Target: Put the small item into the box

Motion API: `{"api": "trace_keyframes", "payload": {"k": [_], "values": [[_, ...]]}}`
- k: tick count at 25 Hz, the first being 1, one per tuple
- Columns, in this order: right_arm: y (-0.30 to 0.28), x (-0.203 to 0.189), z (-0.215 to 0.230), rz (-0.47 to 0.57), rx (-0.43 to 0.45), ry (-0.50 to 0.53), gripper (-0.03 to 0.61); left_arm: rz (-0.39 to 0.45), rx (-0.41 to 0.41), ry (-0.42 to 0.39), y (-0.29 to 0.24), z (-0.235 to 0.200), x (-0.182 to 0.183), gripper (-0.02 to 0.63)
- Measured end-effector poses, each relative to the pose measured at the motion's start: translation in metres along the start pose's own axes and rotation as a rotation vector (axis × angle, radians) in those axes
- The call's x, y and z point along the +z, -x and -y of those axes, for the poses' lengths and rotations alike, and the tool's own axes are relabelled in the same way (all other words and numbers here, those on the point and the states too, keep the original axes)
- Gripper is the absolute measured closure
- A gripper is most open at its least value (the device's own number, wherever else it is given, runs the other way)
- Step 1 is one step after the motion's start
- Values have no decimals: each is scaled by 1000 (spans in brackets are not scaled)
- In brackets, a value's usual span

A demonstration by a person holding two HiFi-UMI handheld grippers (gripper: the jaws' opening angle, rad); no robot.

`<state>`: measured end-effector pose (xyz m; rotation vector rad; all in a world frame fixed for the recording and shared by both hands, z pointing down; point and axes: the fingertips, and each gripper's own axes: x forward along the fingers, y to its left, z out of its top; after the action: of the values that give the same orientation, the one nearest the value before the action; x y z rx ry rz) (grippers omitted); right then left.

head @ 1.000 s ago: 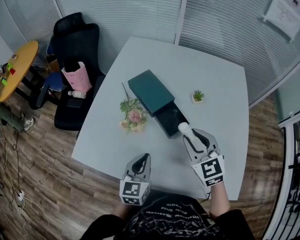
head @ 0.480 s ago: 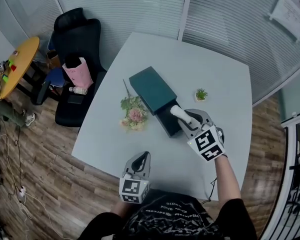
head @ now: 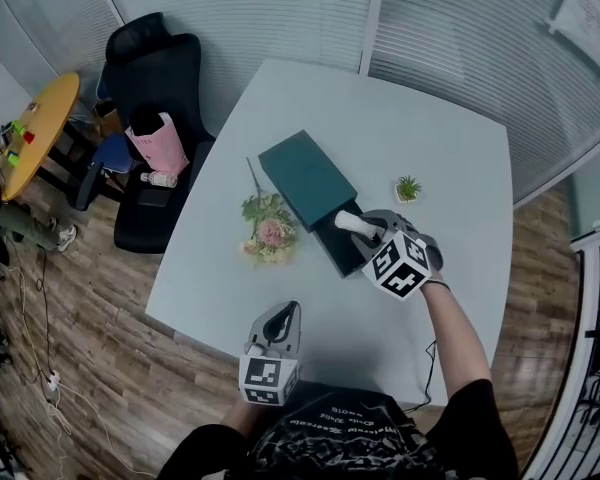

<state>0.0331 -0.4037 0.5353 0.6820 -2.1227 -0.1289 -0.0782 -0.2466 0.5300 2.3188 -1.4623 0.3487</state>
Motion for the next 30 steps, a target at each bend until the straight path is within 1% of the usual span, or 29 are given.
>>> {"api": "trace_keyframes", "payload": {"k": [3,7,11,14,20,25,30], "values": [[-18,-12,-3,-47,36,39,445,-14,14,5,-3,-5,-3,595],[-41,-27,-6,-87,67,55,445,-36,33,12,-6,-13,-9,595],[-62,-42,-5,-112,93,42,445,-57,50,20,-11,-17,-15,595],[-72,-51,-3,-123,87,35,443,-65,54,26,-14,-17,-18,595],[-93,-65,-10,-149,148,36,443,-83,63,25,-23,-17,-25,595],[-100,-73,-19,-168,204,83,442,-104,64,20,-23,-17,-34,595],[-106,-78,-22,-194,200,147,440,-123,75,23,-22,-16,-41,595]]}}
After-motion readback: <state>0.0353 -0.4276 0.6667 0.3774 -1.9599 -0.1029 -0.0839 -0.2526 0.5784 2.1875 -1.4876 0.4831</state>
